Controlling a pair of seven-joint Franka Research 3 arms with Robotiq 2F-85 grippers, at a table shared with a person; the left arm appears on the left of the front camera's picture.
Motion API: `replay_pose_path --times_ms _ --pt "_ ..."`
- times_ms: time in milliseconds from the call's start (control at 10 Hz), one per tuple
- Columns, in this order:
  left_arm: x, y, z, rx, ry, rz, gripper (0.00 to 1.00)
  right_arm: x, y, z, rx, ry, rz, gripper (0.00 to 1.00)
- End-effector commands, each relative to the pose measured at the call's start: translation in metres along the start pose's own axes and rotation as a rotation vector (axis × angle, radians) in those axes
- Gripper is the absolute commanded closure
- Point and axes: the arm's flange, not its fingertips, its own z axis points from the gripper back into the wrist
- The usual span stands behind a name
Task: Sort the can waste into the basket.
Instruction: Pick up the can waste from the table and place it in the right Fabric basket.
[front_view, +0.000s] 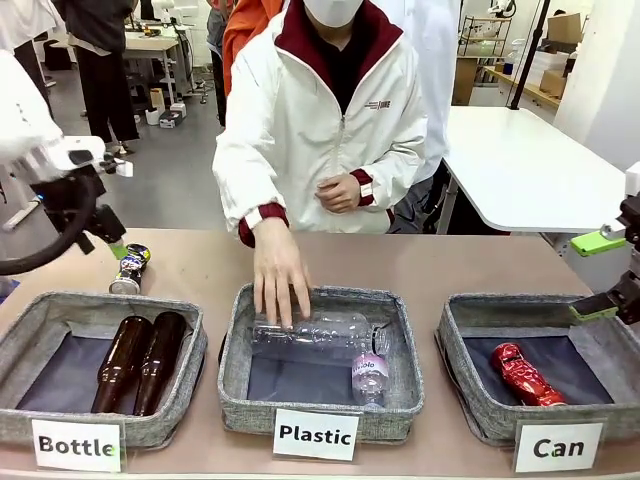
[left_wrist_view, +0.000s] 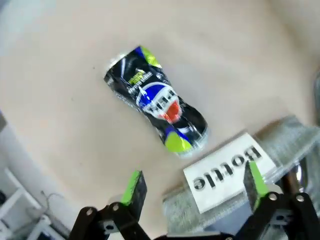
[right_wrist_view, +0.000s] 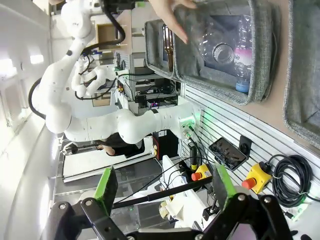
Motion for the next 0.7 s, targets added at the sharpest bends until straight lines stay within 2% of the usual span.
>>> replay_pose_path --times_ms 0,100,300,600 --pt "0.021 -0.003 -0.028 0.104 0.034 0.109 0.0 -0.001 -0.001 0.001 -0.007 0.008 0.02 0.0" --pt "0.024 -0.006 -0.048 0.159 0.062 0.137 0.0 -0.001 -0.001 0.001 -0.007 0.008 0.02 0.0" --pt "0.037 -0.002 -0.077 0.286 0.023 0.189 0.0 -0.001 -0.001 0.001 -0.007 0.008 0.02 0.0" --pt "0.044 -0.001 -0.099 0.252 -0.019 0.207 0.0 -0.001 -0.001 0.001 -0.007 0.008 0.02 0.0"
